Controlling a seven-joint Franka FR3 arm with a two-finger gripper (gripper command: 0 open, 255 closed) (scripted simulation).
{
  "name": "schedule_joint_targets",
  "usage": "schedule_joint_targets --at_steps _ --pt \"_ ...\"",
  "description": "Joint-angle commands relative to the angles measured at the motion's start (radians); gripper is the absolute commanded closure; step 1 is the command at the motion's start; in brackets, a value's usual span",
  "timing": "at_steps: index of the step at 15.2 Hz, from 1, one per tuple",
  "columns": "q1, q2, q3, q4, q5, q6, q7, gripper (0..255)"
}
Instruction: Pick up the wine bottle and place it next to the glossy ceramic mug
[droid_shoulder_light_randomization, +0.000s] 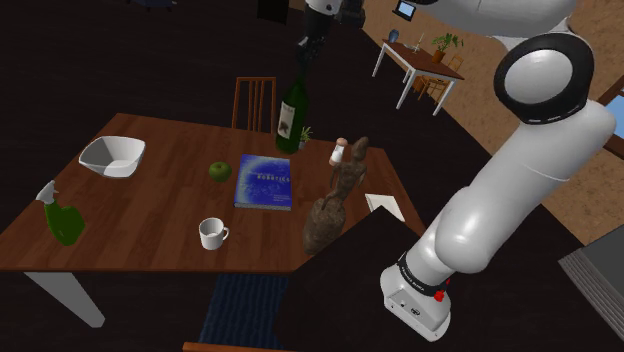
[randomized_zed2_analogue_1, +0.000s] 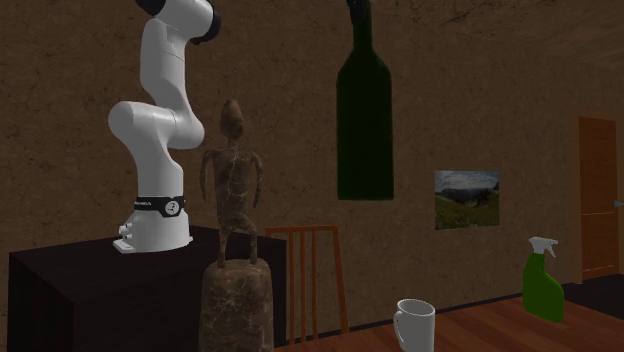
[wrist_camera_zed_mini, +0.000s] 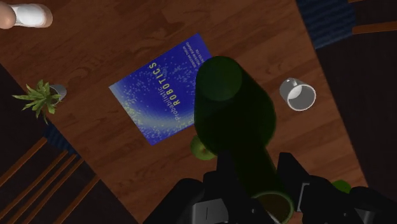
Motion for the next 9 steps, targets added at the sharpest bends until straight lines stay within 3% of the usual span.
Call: schedule_joint_targets --at_steps 1,9 --pt "0.023 -0.016 0.022 -0.012 -0.007 -0.003 0.048 255" --pt "0.116 -0.029 0.119 -0.026 -0.028 -0.007 0.240 255"
